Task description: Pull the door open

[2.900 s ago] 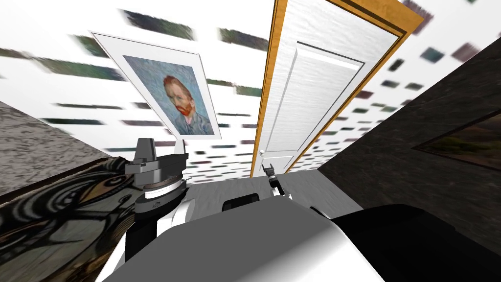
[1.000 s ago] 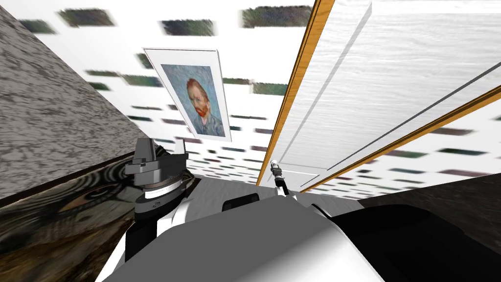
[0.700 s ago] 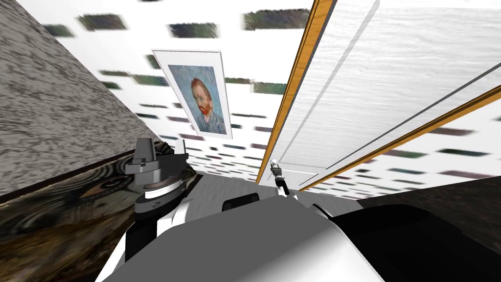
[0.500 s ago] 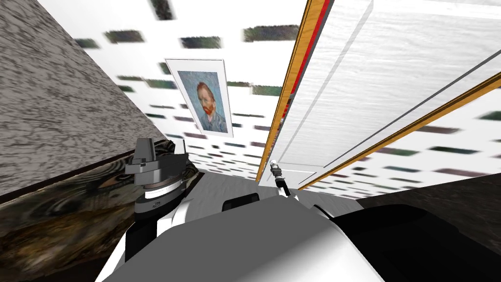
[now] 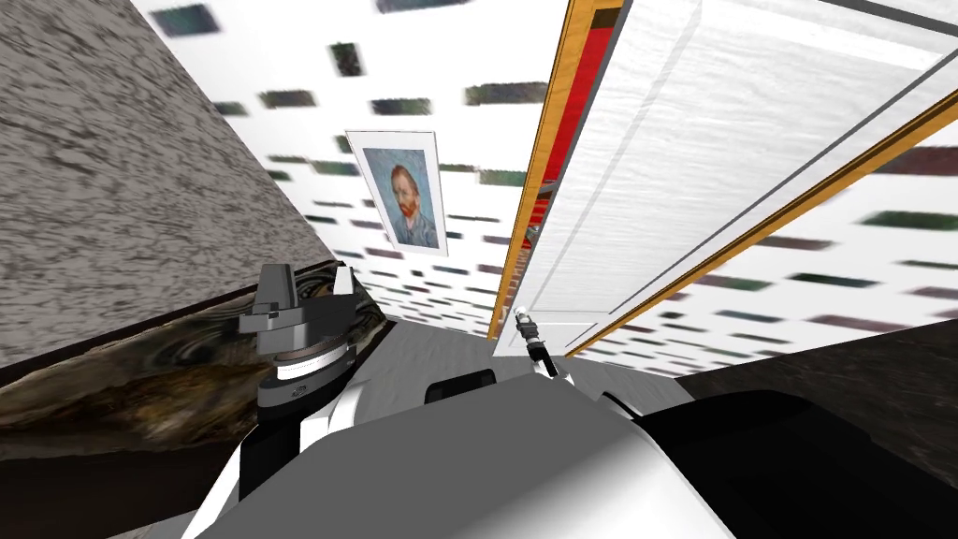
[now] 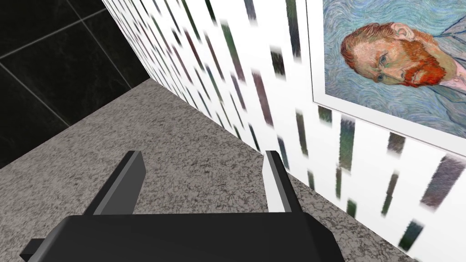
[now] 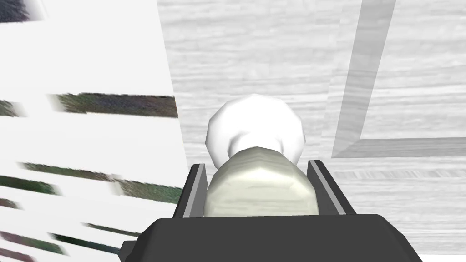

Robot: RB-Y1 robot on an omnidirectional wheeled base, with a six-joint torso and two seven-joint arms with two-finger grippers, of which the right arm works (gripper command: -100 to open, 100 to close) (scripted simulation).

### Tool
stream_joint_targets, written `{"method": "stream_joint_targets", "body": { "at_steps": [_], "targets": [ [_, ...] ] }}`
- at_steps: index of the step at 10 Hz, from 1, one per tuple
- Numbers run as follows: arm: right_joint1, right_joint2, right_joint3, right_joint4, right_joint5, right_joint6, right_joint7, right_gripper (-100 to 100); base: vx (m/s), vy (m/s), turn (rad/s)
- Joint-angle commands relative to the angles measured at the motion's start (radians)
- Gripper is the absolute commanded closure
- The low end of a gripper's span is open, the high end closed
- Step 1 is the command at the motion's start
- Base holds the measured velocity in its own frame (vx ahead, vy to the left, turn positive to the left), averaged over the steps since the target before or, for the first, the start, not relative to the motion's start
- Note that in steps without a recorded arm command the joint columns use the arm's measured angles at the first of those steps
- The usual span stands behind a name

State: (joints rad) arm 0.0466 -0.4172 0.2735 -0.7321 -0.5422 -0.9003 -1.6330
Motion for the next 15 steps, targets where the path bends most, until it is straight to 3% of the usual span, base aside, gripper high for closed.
{"method": "stream_joint_targets", "body": {
  "at_steps": [1, 2, 9, 10, 11, 15],
  "targets": [
    [0.0, 0.0, 0.0, 0.0, 0.0, 0.0, 0.0, 100, -0.094, -0.004, 0.012],
    [0.014, -0.017, 0.023, -0.002, 0.011, -0.018, -0.024, 100, -0.128, -0.03, 0.094],
    [0.062, -0.085, 0.102, -0.01, 0.049, -0.095, -0.114, 100, -0.209, -0.041, 0.093],
    [0.053, -0.079, 0.092, -0.007, 0.044, -0.083, -0.103, 100, -0.117, -0.028, 0.023],
    [0.068, -0.092, 0.11, 0.0, 0.053, -0.111, -0.123, 100, -0.169, -0.041, 0.149],
    [0.097, -0.125, 0.146, 0.014, 0.07, -0.177, -0.167, 100, -0.224, -0.078, 0.145]
  ]
}}
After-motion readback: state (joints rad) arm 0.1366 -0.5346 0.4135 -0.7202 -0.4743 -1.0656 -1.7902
